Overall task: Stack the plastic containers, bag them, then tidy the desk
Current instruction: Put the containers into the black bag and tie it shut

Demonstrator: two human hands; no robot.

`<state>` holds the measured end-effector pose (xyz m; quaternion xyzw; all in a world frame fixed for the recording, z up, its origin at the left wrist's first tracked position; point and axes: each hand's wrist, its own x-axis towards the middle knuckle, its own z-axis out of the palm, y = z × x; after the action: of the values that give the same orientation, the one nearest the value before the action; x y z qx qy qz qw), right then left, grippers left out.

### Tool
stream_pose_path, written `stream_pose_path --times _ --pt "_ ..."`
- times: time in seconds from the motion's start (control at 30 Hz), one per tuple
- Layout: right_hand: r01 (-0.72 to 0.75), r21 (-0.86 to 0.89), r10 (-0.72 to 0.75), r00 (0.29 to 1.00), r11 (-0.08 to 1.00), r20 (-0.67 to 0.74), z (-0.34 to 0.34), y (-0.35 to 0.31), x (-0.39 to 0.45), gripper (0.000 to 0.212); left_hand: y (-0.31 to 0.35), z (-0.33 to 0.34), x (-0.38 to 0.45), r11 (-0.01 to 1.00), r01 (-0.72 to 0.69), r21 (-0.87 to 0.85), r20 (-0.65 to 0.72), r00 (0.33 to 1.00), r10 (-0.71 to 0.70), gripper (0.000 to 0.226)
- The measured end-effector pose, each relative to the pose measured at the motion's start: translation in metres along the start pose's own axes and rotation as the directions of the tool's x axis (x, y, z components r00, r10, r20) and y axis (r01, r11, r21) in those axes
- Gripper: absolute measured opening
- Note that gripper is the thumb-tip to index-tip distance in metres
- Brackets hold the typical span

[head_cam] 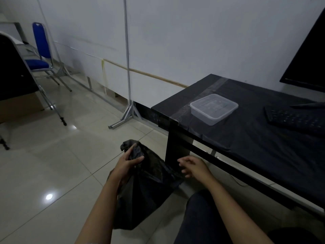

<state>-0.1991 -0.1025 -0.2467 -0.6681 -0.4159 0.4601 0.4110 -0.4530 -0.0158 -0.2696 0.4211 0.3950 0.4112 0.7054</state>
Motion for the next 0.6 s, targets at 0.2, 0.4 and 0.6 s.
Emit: stream_pose_path --times 0.2,0.4,0.6 --pt "0.196 -0.143 -0.188 0.98 0.97 0.067 0.003 -0.041 -0.012 0.019 0.009 0.002 -0.005 0.995 -0.049 0.091 0.014 0.999 0.048 0.068" --pt "0.476 -0.202 -0.481 0.876 0.856 0.025 0.009 -0.095 -0.04 0.02 0.015 -0.002 -0.007 0.988 -0.074 0.132 0.066 0.996 0.066 0.077" --pt "0.639 -0.494 -0.802 0.395 0.59 -0.447 -0.014 -0.135 -0.035 0.017 0.022 0.006 -0.009 0.986 -0.087 0.145 0.111 0.991 0.071 0.075"
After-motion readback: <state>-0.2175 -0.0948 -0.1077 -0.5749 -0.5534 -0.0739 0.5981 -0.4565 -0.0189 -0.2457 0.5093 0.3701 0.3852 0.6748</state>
